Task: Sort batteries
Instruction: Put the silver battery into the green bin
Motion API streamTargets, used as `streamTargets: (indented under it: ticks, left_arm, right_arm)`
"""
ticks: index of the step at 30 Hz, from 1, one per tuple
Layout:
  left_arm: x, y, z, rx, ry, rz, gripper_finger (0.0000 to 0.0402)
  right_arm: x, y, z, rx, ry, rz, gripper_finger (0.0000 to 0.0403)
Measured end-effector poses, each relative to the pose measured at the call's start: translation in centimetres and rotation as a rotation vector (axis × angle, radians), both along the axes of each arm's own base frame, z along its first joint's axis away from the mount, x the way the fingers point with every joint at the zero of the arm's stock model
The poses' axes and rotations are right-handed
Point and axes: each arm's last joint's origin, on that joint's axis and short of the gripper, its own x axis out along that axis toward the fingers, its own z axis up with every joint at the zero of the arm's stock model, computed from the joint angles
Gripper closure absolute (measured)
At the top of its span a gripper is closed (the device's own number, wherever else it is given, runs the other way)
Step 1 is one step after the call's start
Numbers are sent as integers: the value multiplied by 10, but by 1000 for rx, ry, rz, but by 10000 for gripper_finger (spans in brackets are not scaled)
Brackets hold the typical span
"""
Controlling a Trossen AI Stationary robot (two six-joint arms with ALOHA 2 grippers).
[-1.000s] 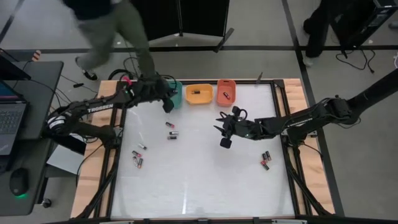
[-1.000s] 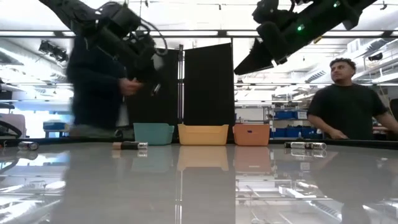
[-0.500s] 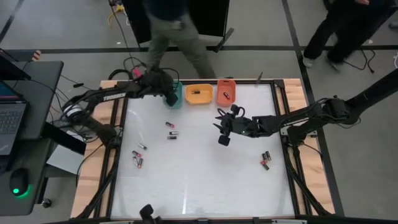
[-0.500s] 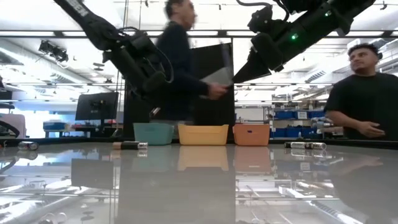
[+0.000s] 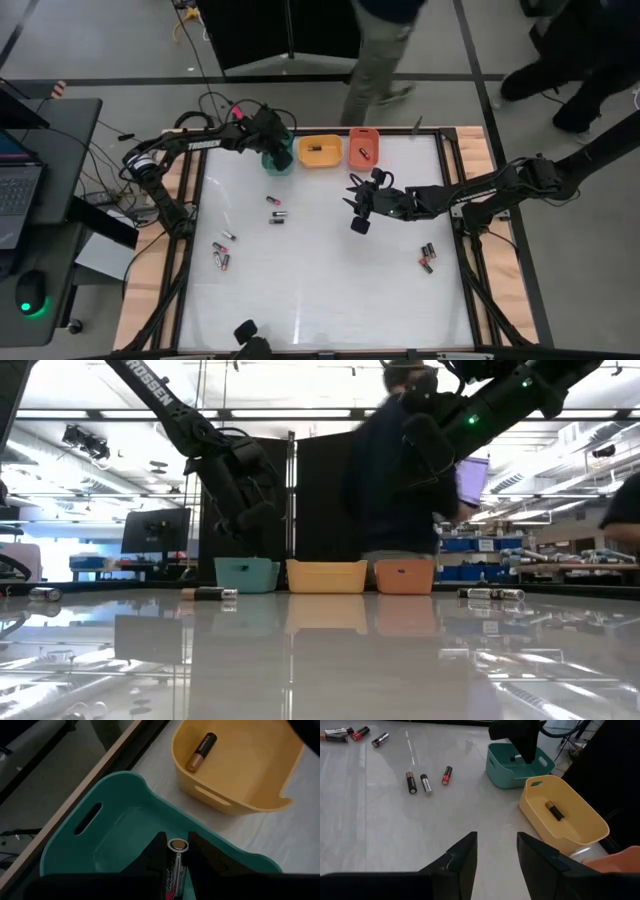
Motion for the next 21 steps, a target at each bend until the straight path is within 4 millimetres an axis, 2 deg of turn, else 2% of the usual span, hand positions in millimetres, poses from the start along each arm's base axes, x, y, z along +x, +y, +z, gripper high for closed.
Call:
streamTargets:
  ticks: [21]
  left_arm:
    - [-1, -1, -1, -11, 12, 3, 308]
  right_arm:
    - [2, 1, 4, -1, -43, 4, 254]
